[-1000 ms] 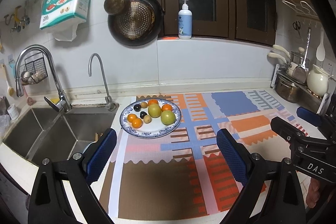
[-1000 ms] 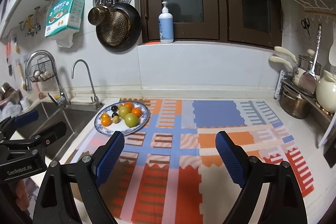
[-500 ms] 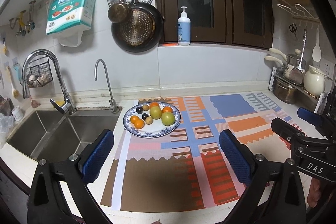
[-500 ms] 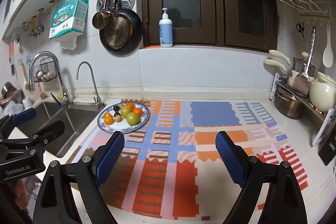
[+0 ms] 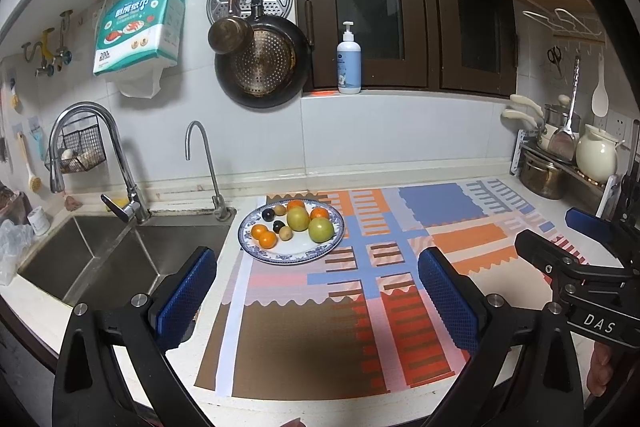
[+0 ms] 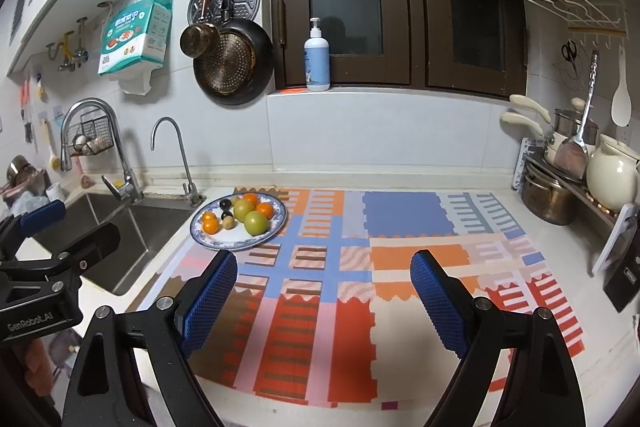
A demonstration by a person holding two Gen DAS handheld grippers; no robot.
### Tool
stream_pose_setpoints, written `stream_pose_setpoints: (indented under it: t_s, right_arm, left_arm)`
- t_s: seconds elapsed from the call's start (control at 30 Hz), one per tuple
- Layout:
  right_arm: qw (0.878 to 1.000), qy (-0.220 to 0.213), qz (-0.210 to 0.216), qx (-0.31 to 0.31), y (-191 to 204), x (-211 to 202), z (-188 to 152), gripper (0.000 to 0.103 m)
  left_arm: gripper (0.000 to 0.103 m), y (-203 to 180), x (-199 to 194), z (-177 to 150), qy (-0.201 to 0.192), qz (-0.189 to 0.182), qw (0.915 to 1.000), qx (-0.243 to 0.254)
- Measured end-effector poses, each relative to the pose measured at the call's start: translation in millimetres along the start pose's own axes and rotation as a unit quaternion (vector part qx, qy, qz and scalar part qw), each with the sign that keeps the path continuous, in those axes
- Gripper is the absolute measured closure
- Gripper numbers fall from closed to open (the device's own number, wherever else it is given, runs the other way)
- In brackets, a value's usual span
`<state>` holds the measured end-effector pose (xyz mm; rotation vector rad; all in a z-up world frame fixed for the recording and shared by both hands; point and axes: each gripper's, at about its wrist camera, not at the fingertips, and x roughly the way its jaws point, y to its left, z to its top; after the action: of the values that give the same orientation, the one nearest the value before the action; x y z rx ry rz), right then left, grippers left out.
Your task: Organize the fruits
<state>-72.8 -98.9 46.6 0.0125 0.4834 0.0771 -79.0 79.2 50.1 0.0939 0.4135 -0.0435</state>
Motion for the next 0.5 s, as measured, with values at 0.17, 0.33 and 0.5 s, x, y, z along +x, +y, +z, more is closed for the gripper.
stream_pose_setpoints:
  t_s: [0.17, 0.33, 0.5]
  right_arm:
    - [1.000, 0.000, -0.001, 0.002, -1.8, -2.8, -1.2, 0.014]
    - [1.000, -0.001, -0.005, 0.006, -5.8, -5.0, -1.2, 0.014]
    - [1.000, -0.001, -0.008, 0.008, -9.2, -5.4, -0.9, 0.014]
  left_arm:
    - [0.000, -2.5, -3.4, 0.3, -0.007, 0.004, 1.0000, 0.005]
    - [0.000, -4.4, -6.3, 0.0, -0.015, 0.002, 0.9998, 0.009]
    - [0.000, -4.8, -7.1, 0.8, -0.019, -0.003, 0.9998, 0.010]
